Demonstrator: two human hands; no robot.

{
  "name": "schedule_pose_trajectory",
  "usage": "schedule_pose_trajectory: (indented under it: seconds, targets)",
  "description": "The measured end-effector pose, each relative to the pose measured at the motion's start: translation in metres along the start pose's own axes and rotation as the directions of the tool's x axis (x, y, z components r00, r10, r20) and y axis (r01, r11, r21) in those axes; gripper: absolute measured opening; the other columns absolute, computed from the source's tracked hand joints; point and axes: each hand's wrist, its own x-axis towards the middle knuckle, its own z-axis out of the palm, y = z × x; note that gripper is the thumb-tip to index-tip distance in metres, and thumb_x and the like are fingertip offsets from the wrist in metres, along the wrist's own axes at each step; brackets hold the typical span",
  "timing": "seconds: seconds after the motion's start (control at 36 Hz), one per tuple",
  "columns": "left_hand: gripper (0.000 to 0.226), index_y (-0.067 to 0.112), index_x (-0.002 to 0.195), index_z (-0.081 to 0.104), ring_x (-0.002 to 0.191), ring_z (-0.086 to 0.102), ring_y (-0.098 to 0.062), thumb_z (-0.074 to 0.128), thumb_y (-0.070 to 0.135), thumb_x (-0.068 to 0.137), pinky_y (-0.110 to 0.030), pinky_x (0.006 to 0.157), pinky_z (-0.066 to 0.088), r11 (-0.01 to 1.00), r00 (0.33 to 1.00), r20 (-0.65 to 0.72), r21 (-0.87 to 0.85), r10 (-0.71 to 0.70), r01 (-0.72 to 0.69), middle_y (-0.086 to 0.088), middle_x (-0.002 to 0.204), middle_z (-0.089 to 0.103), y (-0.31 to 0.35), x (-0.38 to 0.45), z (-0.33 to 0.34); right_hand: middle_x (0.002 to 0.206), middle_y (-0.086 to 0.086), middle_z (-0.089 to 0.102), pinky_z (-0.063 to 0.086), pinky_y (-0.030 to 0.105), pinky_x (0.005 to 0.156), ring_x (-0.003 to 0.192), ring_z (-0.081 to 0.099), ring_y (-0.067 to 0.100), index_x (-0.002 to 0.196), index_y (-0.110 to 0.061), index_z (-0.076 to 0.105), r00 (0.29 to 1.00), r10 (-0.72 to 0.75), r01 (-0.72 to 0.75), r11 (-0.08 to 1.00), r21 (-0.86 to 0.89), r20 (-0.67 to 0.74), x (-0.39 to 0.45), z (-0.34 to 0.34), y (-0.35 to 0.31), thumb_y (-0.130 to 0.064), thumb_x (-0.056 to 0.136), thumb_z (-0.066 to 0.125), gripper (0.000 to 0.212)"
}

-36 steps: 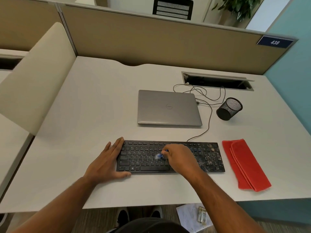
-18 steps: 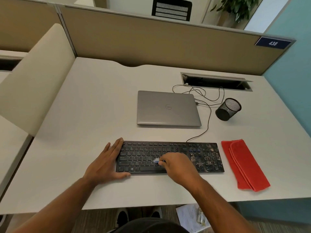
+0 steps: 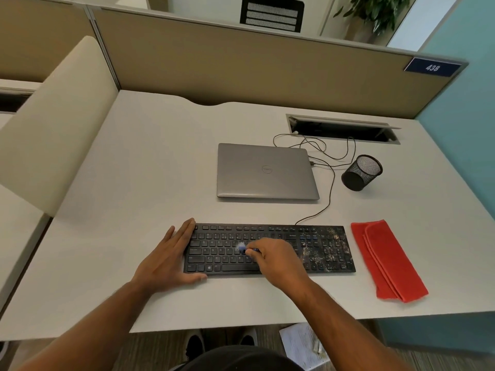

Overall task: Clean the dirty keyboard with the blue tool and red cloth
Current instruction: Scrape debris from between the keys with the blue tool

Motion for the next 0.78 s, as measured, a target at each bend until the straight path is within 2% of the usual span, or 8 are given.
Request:
schedule_pose_trajectory:
  seconds: [0.08, 0.17, 0.22, 0.31, 0.5, 0.58, 0.69, 0.78]
  targets:
    - [0.139, 0.029, 0.159, -0.025, 0.153, -0.019, -0.009, 0.056, 0.097, 0.069, -0.017, 0.118, -0.021, 1.0, 1.0, 0.007, 0.006, -0.008, 0.008, 0.016, 0.168, -0.021, 0.001, 0.0, -0.001, 0.096, -0.006, 0.073, 0.037, 0.018, 0.06, 0.073, 0.058, 0.008, 0.113, -0.026, 0.074, 0.999, -0.007, 0.01, 0.999, -0.053, 0.053, 0.0, 0.001, 0.002, -0.042, 0.103, 0.05, 0.03]
    - [0.138, 0.03, 0.157, -0.027, 0.15, -0.022, -0.007, 0.057, 0.095, 0.069, -0.013, 0.114, -0.024, 1.0, 1.0, 0.018, 0.01, -0.013, 0.012, 0.018, 0.166, -0.025, 0.003, -0.001, -0.002, 0.103, -0.01, 0.074, 0.035, 0.01, 0.063, 0.067, 0.053, -0.004, 0.111, -0.028, 0.075, 0.999, -0.017, 0.016, 0.999, 0.034, 0.031, -0.001, -0.004, 0.001, -0.038, 0.102, 0.053, 0.025]
    - [0.138, 0.03, 0.157, -0.026, 0.151, -0.021, -0.008, 0.058, 0.094, 0.07, -0.012, 0.113, -0.025, 1.0, 1.0, 0.019, 0.01, -0.012, 0.012, 0.017, 0.166, -0.025, 0.004, -0.001, -0.003, 0.112, -0.012, 0.072, 0.038, 0.007, 0.072, 0.078, 0.054, -0.008, 0.119, -0.028, 0.073, 1.0, -0.002, 0.004, 0.997, 0.072, -0.025, -0.001, -0.004, 0.002, -0.035, 0.102, 0.054, 0.026]
    - [0.137, 0.028, 0.158, -0.024, 0.147, -0.022, -0.006, 0.062, 0.09, 0.071, -0.009, 0.11, -0.027, 1.0, 1.0, 0.025, 0.011, -0.014, 0.014, 0.016, 0.166, -0.023, 0.006, -0.001, -0.005, 0.116, -0.008, 0.071, 0.051, 0.024, 0.084, 0.093, 0.064, 0.007, 0.128, -0.031, 0.068, 1.0, 0.011, -0.01, 0.999, 0.037, -0.007, -0.004, 0.004, 0.005, -0.037, 0.102, 0.054, 0.029]
    - [0.137, 0.03, 0.158, -0.024, 0.148, -0.024, -0.005, 0.061, 0.092, 0.07, -0.015, 0.115, -0.022, 0.999, 0.999, 0.036, 0.017, -0.028, 0.027, 0.017, 0.166, -0.023, 0.008, -0.001, -0.006, 0.105, -0.006, 0.072, 0.054, 0.034, 0.084, 0.089, 0.064, 0.012, 0.118, -0.027, 0.071, 0.999, 0.014, -0.012, 0.999, -0.045, 0.031, -0.008, 0.006, 0.012, -0.04, 0.103, 0.051, 0.028]
    - [0.136, 0.028, 0.158, -0.023, 0.137, -0.034, 0.011, 0.063, 0.089, 0.072, -0.01, 0.111, -0.026, 1.0, 0.999, 0.04, 0.022, -0.008, 0.008, 0.016, 0.165, -0.023, 0.008, -0.002, -0.007, 0.097, -0.008, 0.07, 0.054, 0.032, 0.076, 0.081, 0.063, 0.012, 0.111, -0.028, 0.071, 0.999, 0.044, -0.041, 0.989, -0.145, 0.013, -0.01, 0.0, 0.021, -0.042, 0.104, 0.048, 0.027]
    - [0.135, 0.025, 0.159, -0.019, 0.128, -0.044, 0.022, 0.066, 0.085, 0.074, -0.008, 0.109, -0.028, 1.0, 0.999, 0.033, 0.021, 0.014, -0.015, 0.013, 0.165, -0.02, 0.01, -0.003, -0.009, 0.093, -0.009, 0.071, 0.05, 0.028, 0.069, 0.075, 0.062, 0.01, 0.104, -0.029, 0.071, 0.997, 0.063, -0.072, 0.963, -0.261, -0.042, -0.013, -0.013, 0.031, -0.041, 0.104, 0.047, 0.027]
    - [0.135, 0.023, 0.16, -0.018, 0.128, -0.044, 0.022, 0.066, 0.085, 0.074, -0.008, 0.11, -0.027, 1.0, 0.999, 0.029, 0.026, 0.016, -0.017, 0.012, 0.166, -0.019, 0.01, -0.002, -0.009, 0.09, -0.011, 0.073, 0.05, 0.025, 0.069, 0.067, 0.059, 0.006, 0.106, -0.032, 0.074, 0.993, 0.09, -0.099, 0.988, -0.122, -0.073, -0.015, -0.02, 0.026, -0.041, 0.102, 0.052, 0.024]
